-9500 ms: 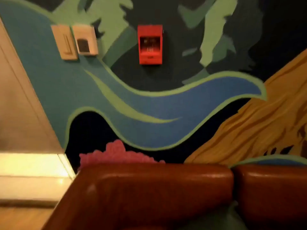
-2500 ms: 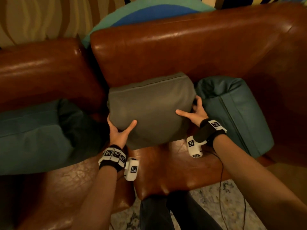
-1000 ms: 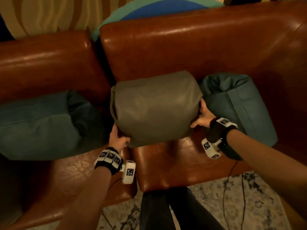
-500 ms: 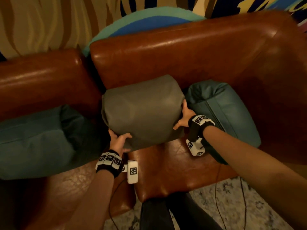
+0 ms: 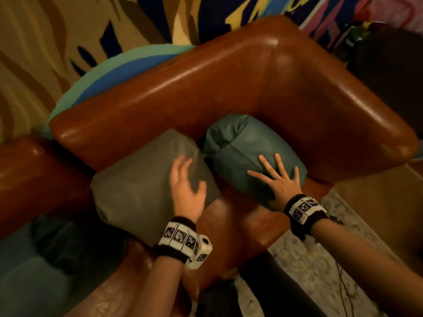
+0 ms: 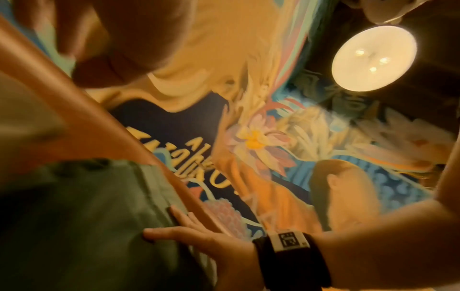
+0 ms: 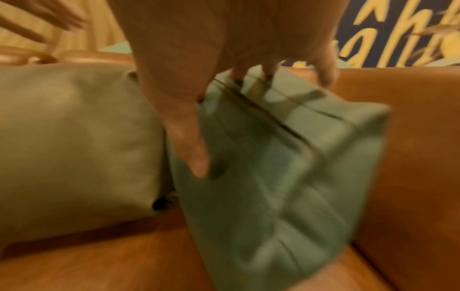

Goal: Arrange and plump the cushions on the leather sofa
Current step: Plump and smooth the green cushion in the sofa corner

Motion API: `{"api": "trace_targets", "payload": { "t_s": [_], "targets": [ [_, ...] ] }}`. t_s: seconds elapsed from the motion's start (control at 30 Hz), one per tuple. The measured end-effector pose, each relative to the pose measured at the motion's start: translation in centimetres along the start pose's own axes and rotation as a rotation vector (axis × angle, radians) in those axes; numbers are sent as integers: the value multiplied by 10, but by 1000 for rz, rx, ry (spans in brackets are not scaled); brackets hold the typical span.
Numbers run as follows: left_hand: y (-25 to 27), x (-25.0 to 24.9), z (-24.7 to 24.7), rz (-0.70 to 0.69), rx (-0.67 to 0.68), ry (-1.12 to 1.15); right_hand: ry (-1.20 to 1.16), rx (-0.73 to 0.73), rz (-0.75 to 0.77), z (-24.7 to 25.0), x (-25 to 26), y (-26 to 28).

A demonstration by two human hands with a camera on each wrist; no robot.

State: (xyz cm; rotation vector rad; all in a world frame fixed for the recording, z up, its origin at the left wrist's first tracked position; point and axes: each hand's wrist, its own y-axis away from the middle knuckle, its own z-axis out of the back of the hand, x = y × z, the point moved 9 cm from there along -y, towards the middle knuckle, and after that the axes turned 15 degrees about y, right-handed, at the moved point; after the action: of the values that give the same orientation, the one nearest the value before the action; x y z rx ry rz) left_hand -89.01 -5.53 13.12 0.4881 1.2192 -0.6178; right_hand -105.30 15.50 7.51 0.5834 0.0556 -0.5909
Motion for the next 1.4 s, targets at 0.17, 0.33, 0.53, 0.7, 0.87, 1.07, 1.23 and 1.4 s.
{"api": "trace_targets", "payload": {
  "t_s": [0.17,0.33,0.53,0.7,0.87,1.07,1.23,1.4],
  "targets": [
    [-63,26,-122,270,453,-70,-198,-36,0,3,-21,2],
    [-89,1,-174,143,428,-145,-541,-86,-107,26,-62,0],
    [-21,-62,-291,223,653,-163,-651,-224,-94,119,-128,-13],
    [44,-87,-375,3,933,-484,-423,-71,-65,107,-173,-40],
    [29,-83,-327,-216,709,-22,-481,97,-206,24,-220,-54],
    [-77,-8,-230,-32,54,97,-629,24,-343,-20,-247,-15],
    [-127,54,-277,653,274,-7,-769,-44,-515,-74,-260,46],
    [-100,-4,-352,602,597,322,-1113,-58,-770,-106,-272,86]
  ]
}}
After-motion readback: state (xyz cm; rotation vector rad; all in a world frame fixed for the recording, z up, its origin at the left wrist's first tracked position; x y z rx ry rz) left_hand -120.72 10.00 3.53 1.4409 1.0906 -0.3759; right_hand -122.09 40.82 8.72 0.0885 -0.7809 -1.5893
